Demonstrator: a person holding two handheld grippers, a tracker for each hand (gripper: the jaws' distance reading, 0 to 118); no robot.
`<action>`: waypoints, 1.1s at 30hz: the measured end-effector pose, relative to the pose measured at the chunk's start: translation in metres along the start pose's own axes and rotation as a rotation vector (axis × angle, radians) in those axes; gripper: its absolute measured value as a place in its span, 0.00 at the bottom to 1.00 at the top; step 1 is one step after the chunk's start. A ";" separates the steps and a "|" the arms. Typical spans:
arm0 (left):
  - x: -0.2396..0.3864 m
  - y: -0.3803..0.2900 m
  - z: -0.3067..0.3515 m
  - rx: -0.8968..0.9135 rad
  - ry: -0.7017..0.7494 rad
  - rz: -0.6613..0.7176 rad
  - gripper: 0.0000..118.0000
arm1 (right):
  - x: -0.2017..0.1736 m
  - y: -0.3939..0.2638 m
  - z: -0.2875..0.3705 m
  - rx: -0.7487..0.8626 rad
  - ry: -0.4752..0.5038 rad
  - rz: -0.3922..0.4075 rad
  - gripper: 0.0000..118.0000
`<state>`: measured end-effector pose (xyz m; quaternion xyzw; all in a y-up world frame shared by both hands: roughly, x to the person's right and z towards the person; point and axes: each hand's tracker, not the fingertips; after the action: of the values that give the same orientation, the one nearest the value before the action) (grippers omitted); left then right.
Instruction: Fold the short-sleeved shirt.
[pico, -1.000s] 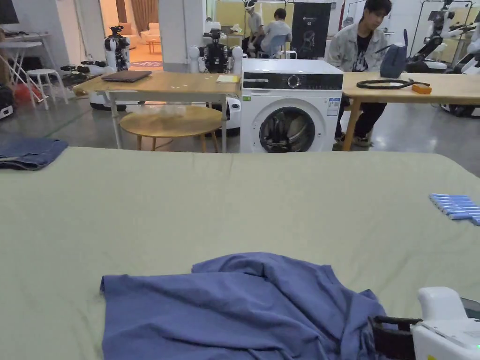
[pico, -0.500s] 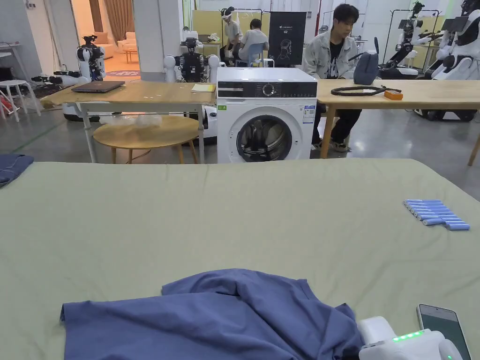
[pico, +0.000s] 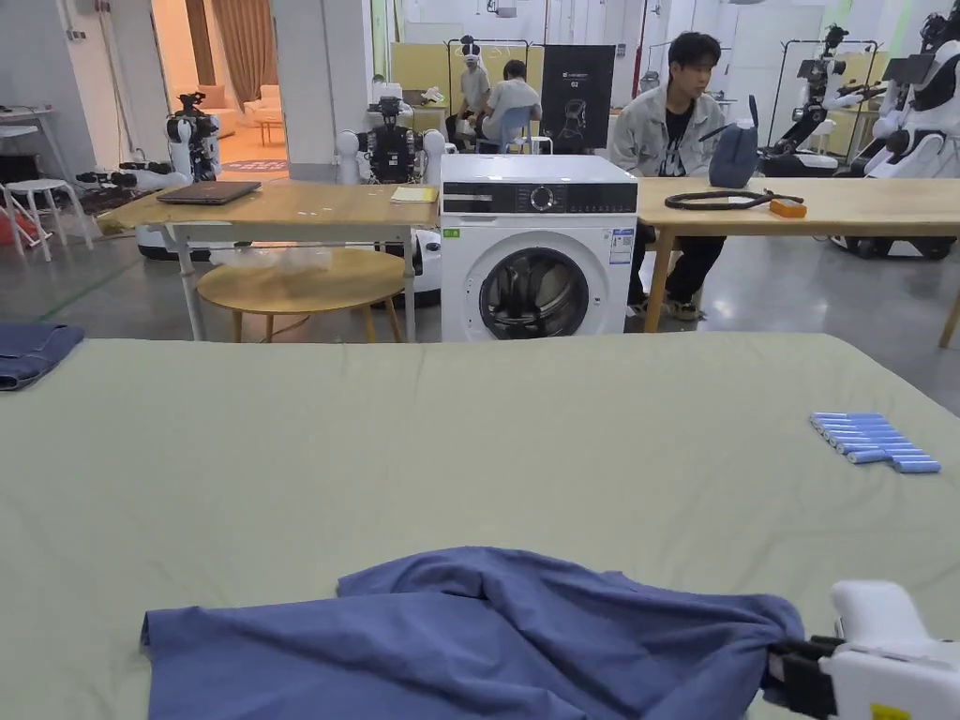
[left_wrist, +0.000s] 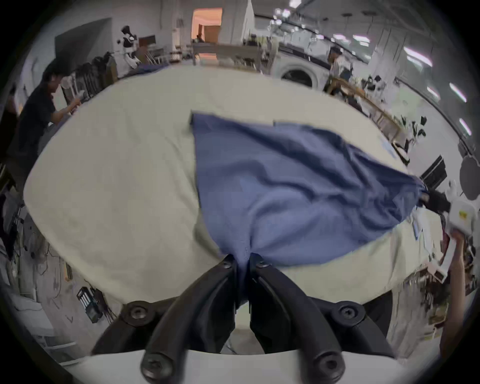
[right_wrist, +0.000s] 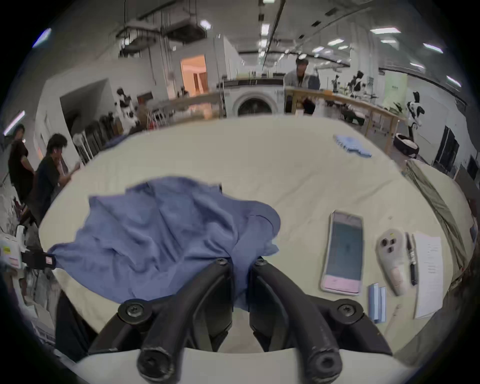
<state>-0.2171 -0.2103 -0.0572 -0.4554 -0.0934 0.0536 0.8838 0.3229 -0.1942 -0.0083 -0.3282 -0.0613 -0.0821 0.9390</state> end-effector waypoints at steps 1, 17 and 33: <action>-0.006 0.009 0.012 0.037 -0.012 0.022 0.02 | -0.001 0.007 0.016 0.023 0.015 -0.019 0.06; -0.021 0.180 0.171 0.640 -0.112 0.070 0.02 | -0.092 0.138 0.184 0.499 0.115 -0.001 0.06; 0.019 0.415 0.092 0.710 -0.150 0.094 0.02 | -0.103 0.333 0.076 0.649 -0.005 0.005 0.06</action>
<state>-0.2217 0.1063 -0.3409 -0.1187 -0.1127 0.1564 0.9740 0.2821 0.1222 -0.1688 -0.0122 -0.0858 -0.0550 0.9947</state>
